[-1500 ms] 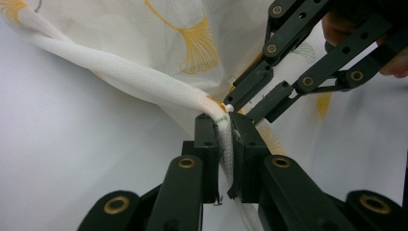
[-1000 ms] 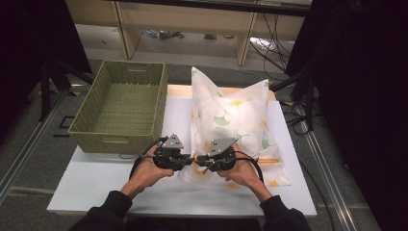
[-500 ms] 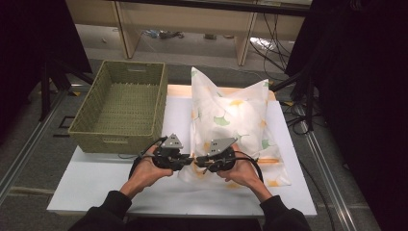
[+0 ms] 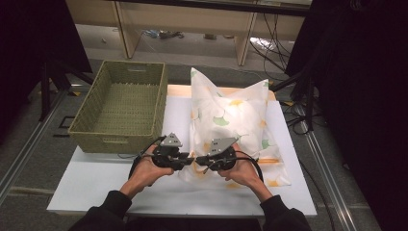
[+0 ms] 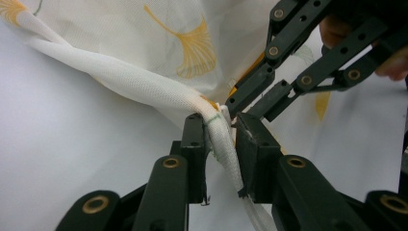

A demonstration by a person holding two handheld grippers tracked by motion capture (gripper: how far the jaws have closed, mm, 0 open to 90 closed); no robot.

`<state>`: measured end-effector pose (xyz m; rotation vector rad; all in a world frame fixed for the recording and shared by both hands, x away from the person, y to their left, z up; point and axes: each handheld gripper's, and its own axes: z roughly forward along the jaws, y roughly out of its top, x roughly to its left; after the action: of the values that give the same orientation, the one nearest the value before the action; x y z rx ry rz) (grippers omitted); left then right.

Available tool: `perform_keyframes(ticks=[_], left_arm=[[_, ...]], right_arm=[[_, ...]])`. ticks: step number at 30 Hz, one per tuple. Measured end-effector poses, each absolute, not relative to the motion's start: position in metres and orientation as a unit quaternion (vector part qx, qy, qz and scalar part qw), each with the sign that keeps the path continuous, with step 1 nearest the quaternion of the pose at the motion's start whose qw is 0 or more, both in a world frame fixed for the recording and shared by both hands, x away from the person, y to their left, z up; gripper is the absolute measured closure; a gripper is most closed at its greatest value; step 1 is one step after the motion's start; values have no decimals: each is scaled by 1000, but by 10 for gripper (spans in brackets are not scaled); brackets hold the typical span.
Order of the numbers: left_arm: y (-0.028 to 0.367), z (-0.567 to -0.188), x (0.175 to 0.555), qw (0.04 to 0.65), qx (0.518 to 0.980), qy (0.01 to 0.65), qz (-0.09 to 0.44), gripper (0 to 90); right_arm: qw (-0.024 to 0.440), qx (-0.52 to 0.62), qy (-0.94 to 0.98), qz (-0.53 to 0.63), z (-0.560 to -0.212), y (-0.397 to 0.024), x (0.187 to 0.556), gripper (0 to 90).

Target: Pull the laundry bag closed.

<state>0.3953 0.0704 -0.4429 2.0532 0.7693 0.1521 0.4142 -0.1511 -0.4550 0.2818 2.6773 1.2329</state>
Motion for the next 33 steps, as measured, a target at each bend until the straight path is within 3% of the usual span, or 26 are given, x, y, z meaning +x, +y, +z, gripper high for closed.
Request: perform_keyframes(ticks=[8,14,23,33], left_arm=[[79,-448,403,490,795,357,12,686],[81,-445,402,481,806,345,26,815],[79,-448,402,471,812,343,26,828],[80,-444,401,482,809,334,28,836]], right_arm=[[96,94,903,409,-457,-149,413,882],[81,108,899,416,-459,-149,415,856],[64,144,897,413,-463,-145,413,758],[75,124,899,414,-463,-147,415,851]])
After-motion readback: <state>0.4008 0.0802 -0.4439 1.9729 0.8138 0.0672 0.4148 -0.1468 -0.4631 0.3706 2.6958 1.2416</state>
